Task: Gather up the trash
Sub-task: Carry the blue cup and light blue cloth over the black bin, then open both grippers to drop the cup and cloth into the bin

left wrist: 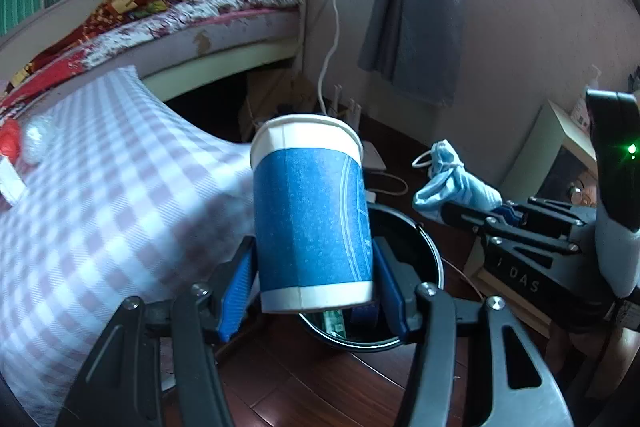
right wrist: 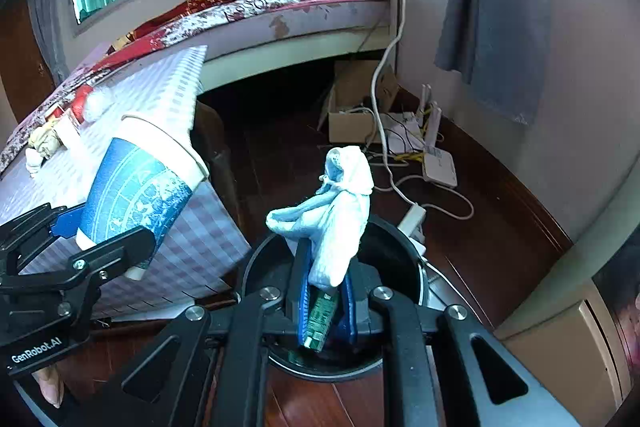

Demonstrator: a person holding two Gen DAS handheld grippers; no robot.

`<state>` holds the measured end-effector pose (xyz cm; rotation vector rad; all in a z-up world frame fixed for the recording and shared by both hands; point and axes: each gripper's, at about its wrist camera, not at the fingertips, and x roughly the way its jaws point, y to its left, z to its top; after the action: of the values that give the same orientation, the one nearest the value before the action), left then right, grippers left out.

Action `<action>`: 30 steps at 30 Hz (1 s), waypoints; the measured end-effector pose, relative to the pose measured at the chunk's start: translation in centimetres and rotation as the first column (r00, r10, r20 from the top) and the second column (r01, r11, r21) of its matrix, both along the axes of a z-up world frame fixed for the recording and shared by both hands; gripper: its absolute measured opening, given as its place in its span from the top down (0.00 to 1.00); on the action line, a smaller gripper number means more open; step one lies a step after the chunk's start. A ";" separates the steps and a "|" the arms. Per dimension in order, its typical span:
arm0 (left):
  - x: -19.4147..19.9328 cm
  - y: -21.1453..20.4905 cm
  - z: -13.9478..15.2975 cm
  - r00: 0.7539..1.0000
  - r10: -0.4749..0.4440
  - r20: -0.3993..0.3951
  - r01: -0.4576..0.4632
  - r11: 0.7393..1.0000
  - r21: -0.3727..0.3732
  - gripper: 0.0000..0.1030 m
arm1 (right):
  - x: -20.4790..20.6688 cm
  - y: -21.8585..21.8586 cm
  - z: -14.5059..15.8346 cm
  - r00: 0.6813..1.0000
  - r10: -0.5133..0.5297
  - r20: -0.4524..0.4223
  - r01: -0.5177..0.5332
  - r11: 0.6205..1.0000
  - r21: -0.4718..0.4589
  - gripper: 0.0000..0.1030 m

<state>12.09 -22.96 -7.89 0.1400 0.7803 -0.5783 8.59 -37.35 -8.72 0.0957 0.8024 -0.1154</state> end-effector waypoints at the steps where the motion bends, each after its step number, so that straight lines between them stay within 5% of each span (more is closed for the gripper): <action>1: 0.1 -0.3 -0.4 1.000 -0.006 -0.009 0.006 1.000 0.004 0.44 | -0.2 -0.4 -0.2 1.000 -0.002 -0.004 0.002 1.000 0.007 0.86; 19: 4.0 -3.5 -8.2 0.960 -0.060 -0.272 0.060 0.998 -0.010 0.39 | 2.3 -3.0 -7.0 0.975 0.103 -0.197 -0.094 0.994 0.056 0.86; 20: 4.1 -3.6 -8.6 0.958 -0.049 -0.281 0.051 0.999 -0.001 0.30 | 2.7 -3.1 -7.6 0.971 0.115 -0.209 -0.106 0.993 0.053 0.78; 21: 4.2 -3.6 -9.2 0.955 -0.033 -0.294 0.038 0.999 0.013 0.24 | 3.0 -3.2 -8.2 0.968 0.101 -0.232 -0.097 0.995 0.028 0.51; 22: 4.1 -3.5 -9.6 0.953 -0.028 -0.302 0.034 0.999 0.016 0.16 | 3.3 -3.9 -9.3 0.961 0.048 -0.271 -0.052 0.999 -0.008 0.38; 28: 2.7 -1.7 -10.5 0.963 0.058 -0.262 -0.040 0.996 0.076 0.03 | 2.7 -5.6 -9.9 0.955 -0.011 -0.296 0.008 1.000 -0.011 0.24; 30: 2.3 -1.2 -10.5 0.966 0.091 -0.241 -0.071 0.993 0.092 0.03 | 2.5 -5.2 -9.5 0.957 -0.010 -0.290 0.002 1.000 -0.027 0.04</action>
<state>14.42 -24.14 -18.38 0.1138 1.0464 -0.4906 11.08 -42.56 -18.24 0.0571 1.0945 -0.1481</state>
